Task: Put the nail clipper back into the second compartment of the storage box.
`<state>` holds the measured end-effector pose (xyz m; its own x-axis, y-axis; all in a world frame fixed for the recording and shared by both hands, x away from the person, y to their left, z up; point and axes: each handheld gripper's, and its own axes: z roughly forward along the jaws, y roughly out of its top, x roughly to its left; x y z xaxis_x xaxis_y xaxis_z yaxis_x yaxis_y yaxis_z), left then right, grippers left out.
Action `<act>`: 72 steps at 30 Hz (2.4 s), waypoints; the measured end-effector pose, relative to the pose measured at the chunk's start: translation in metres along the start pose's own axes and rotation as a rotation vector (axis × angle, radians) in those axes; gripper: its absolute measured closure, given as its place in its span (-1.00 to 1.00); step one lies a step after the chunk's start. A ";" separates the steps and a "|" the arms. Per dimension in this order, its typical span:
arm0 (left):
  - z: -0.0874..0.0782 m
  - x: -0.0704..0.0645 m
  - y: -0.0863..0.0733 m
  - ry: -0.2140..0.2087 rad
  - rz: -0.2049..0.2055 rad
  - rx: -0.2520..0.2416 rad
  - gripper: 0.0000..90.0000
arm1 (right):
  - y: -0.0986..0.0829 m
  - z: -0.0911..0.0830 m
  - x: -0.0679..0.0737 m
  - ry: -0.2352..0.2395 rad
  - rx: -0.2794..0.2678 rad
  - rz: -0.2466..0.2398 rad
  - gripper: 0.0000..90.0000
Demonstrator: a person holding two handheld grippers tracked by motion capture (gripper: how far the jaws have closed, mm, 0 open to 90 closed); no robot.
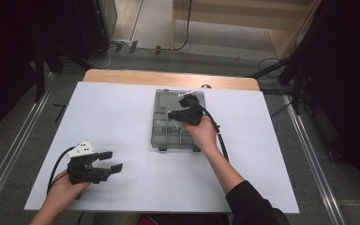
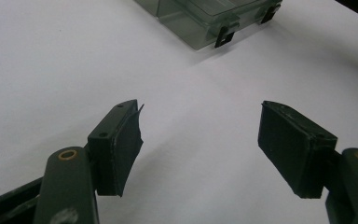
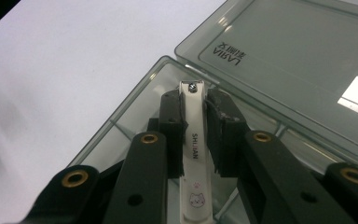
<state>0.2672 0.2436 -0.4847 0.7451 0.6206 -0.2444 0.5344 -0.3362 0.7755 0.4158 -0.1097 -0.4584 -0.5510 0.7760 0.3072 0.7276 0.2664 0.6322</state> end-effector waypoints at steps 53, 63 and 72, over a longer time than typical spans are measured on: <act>0.016 0.004 0.014 -0.042 -0.025 0.039 -0.34 | -0.017 -0.002 -0.006 0.011 -0.048 -0.070 0.13; 0.027 0.010 0.028 -0.053 -0.032 0.053 -0.35 | -0.025 -0.012 -0.005 0.057 -0.068 -0.149 -0.13; 0.039 0.017 0.037 -0.065 -0.032 0.063 -0.34 | -0.034 -0.027 -0.011 0.114 -0.102 -0.150 -0.28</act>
<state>0.3153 0.2136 -0.4827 0.7505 0.5849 -0.3076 0.5808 -0.3618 0.7292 0.3864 -0.1423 -0.4640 -0.6971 0.6607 0.2785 0.5917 0.3107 0.7438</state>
